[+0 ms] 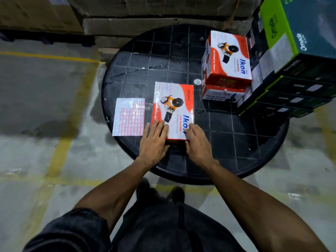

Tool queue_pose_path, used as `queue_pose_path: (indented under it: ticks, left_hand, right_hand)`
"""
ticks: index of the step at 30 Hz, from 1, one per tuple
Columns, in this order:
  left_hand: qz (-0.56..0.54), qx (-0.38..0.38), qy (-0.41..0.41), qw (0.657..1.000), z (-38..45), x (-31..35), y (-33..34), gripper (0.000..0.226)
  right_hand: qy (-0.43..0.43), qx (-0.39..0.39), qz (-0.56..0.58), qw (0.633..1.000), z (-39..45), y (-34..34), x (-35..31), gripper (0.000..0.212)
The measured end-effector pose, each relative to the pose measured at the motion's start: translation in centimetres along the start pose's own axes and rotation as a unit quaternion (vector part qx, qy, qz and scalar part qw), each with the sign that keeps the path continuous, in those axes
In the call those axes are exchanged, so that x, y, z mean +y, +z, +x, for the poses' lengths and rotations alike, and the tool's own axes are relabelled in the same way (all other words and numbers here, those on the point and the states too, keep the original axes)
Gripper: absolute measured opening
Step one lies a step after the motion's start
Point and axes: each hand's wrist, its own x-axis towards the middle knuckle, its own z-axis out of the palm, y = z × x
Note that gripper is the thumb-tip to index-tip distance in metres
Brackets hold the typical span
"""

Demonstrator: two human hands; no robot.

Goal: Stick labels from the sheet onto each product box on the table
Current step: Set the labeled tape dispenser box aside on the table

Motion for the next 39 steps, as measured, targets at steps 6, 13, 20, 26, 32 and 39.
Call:
queue_pose_path:
  ticks: [6, 13, 20, 26, 32, 39]
  left_hand:
    - [0.029, 0.025, 0.035, 0.999, 1.4, 0.5, 1.1, 0.082]
    - [0.065, 0.023, 0.046, 0.997, 1.3, 0.6, 1.4, 0.078]
    - [0.102, 0.011, 0.071, 0.992, 1.3, -0.1, 1.2, 0.084]
    - [0.136, -0.006, 0.070, 0.988, 1.9, 0.1, 0.8, 0.082]
    - [0.116, 0.005, 0.099, 0.988, 2.1, -0.6, 1.0, 0.079]
    - [0.122, -0.022, 0.108, 0.986, 1.7, -1.1, 0.5, 0.082]
  right_hand:
    - [-0.060, -0.008, -0.059, 0.996, 0.5, 0.6, -0.1, 0.051]
    - [-0.061, -0.018, -0.033, 0.997, 0.4, 0.6, 0.2, 0.052]
    - [-0.067, -0.035, -0.030, 0.997, 0.6, -0.1, 0.4, 0.053]
    - [-0.067, -0.035, -0.035, 0.997, 0.8, -0.2, 0.4, 0.055]
    - [-0.064, -0.041, -0.036, 0.996, 0.9, -0.1, 0.5, 0.057]
    - [-0.066, -0.049, -0.041, 0.996, 1.0, -0.3, 0.6, 0.061]
